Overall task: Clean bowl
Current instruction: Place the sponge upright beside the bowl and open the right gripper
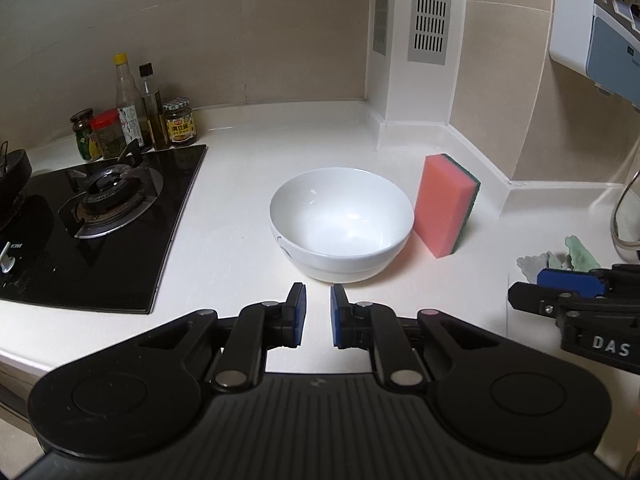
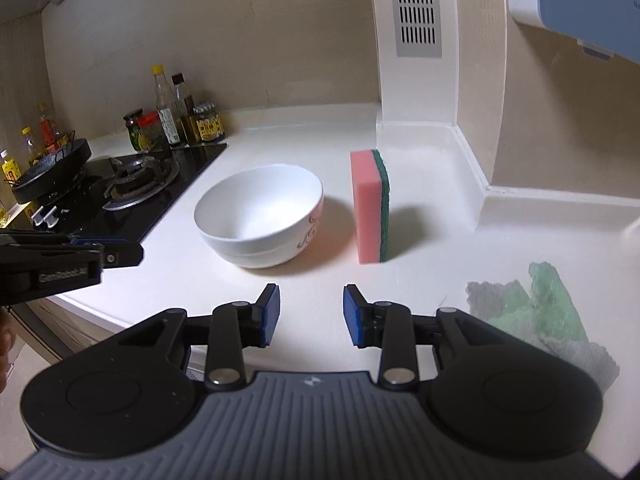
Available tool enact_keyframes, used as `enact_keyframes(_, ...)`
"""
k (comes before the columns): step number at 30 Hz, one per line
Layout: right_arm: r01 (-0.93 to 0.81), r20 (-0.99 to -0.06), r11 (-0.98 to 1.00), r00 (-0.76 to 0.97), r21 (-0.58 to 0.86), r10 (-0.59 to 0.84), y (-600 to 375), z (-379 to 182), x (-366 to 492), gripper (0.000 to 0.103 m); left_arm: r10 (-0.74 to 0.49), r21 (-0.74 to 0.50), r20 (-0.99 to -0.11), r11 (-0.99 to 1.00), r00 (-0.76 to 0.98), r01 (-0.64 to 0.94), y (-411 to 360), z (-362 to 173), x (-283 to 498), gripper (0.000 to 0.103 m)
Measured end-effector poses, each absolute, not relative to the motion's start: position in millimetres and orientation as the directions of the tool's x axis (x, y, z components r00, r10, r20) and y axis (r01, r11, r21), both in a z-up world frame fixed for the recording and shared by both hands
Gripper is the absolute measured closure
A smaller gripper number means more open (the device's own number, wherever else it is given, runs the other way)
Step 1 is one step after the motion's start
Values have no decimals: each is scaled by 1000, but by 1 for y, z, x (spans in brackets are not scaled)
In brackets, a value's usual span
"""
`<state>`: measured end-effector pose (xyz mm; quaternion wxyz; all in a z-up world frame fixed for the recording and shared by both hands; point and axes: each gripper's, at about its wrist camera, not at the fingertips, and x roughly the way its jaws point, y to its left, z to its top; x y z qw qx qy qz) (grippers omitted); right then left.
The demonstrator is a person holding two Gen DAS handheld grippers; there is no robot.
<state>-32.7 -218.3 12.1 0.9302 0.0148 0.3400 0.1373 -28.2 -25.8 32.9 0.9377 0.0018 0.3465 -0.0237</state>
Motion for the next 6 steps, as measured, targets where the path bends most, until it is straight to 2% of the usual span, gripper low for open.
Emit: enact_keyframes(6,-254,-630,959,727,122,273,-212,12,-34,73,-43,-21,-642,999,766,38,-24,35,-32,90)
